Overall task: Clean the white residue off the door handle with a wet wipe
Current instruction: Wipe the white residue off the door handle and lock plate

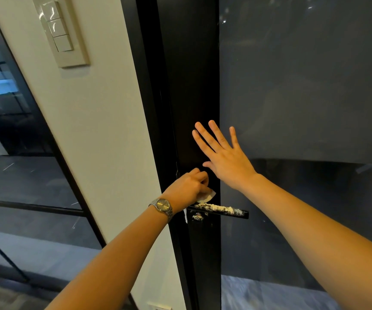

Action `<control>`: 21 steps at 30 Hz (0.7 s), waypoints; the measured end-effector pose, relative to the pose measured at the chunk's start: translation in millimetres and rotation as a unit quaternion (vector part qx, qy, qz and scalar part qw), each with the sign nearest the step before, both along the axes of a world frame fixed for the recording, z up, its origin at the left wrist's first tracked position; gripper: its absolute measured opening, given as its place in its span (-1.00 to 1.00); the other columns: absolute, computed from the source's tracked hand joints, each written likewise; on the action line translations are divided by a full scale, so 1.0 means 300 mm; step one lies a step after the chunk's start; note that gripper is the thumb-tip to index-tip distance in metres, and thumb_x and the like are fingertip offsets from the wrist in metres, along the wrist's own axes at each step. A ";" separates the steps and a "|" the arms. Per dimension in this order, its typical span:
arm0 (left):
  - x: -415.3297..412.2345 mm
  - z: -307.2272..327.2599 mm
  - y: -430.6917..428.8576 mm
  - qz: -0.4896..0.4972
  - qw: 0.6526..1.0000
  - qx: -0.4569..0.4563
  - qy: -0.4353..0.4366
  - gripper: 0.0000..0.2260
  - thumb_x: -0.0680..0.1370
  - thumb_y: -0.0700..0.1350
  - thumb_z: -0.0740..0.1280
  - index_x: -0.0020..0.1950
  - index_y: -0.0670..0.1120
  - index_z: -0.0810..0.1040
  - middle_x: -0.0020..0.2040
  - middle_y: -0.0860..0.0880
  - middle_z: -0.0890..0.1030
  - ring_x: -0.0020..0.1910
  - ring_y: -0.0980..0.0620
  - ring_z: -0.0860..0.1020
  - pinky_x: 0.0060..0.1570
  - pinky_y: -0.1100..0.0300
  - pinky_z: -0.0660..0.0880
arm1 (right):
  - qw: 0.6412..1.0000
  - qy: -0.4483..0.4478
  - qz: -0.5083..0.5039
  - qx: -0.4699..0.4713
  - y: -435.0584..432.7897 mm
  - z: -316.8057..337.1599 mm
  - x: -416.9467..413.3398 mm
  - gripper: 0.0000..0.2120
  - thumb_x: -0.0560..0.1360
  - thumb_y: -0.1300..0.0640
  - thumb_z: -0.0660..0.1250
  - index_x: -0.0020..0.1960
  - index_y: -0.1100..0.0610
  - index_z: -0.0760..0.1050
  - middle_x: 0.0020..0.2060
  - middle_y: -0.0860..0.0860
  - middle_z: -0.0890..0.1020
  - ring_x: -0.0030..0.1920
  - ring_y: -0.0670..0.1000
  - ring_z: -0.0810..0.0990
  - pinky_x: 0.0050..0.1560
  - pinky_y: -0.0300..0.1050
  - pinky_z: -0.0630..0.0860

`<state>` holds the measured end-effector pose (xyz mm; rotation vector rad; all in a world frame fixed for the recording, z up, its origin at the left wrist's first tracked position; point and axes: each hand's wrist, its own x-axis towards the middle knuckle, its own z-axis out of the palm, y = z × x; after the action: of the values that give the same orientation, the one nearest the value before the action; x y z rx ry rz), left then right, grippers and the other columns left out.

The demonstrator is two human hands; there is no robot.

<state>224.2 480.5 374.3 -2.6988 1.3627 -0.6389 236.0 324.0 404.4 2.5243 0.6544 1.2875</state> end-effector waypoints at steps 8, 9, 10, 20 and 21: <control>-0.070 -0.052 0.026 0.141 0.936 -0.276 0.168 -0.80 0.53 -0.15 0.30 0.07 -0.20 0.62 0.13 -0.09 0.49 -0.03 0.17 0.40 -0.07 0.55 0.32 | 1.000 0.005 0.011 0.011 0.000 -0.002 0.000 -0.15 0.39 -0.03 0.42 0.50 0.12 0.02 0.50 0.07 0.11 0.48 0.12 -0.05 0.35 0.30 0.00; -0.089 -0.068 0.023 0.163 0.923 -0.306 0.168 -0.80 0.53 -0.14 0.30 0.08 -0.18 0.62 0.10 -0.09 0.49 -0.05 0.16 0.40 -0.10 0.54 0.32 | 1.000 0.006 0.011 0.012 0.000 -0.003 0.000 -0.15 0.39 -0.03 0.42 0.50 0.12 0.02 0.51 0.06 0.10 0.48 0.12 -0.06 0.35 0.29 0.00; -0.106 -0.081 0.019 0.175 0.915 -0.323 0.164 -0.79 0.54 -0.13 0.29 0.09 -0.17 0.62 0.08 -0.08 0.49 -0.06 0.16 0.40 -0.14 0.56 0.32 | 1.000 0.007 0.011 0.012 0.000 -0.005 0.001 -0.14 0.39 -0.03 0.42 0.50 0.12 0.01 0.51 0.06 0.09 0.48 0.11 -0.07 0.35 0.29 -0.01; -0.154 -0.135 -0.022 0.194 0.908 -0.359 0.095 -0.78 0.58 -0.14 0.22 0.08 -0.22 0.59 0.03 -0.08 0.45 -0.09 0.16 0.37 -0.09 0.51 0.25 | 1.000 0.016 0.015 0.015 0.003 -0.004 -0.003 -0.15 0.40 -0.02 0.41 0.51 0.12 -0.01 0.49 0.03 -0.04 0.49 0.11 -0.08 0.35 0.31 0.00; -0.164 -0.135 -0.021 0.197 0.909 -0.356 0.095 -0.77 0.58 -0.13 0.22 0.09 -0.22 0.59 0.00 -0.06 0.43 -0.10 0.18 0.35 -0.10 0.55 0.25 | 1.000 0.017 0.014 0.016 0.004 -0.003 -0.003 -0.15 0.40 -0.02 0.41 0.51 0.11 -0.01 0.49 0.03 -0.04 0.49 0.11 -0.08 0.36 0.31 0.00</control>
<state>175.0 474.2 333.7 -3.5383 0.6124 -0.9987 235.1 325.1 403.4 2.5758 0.6857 1.2771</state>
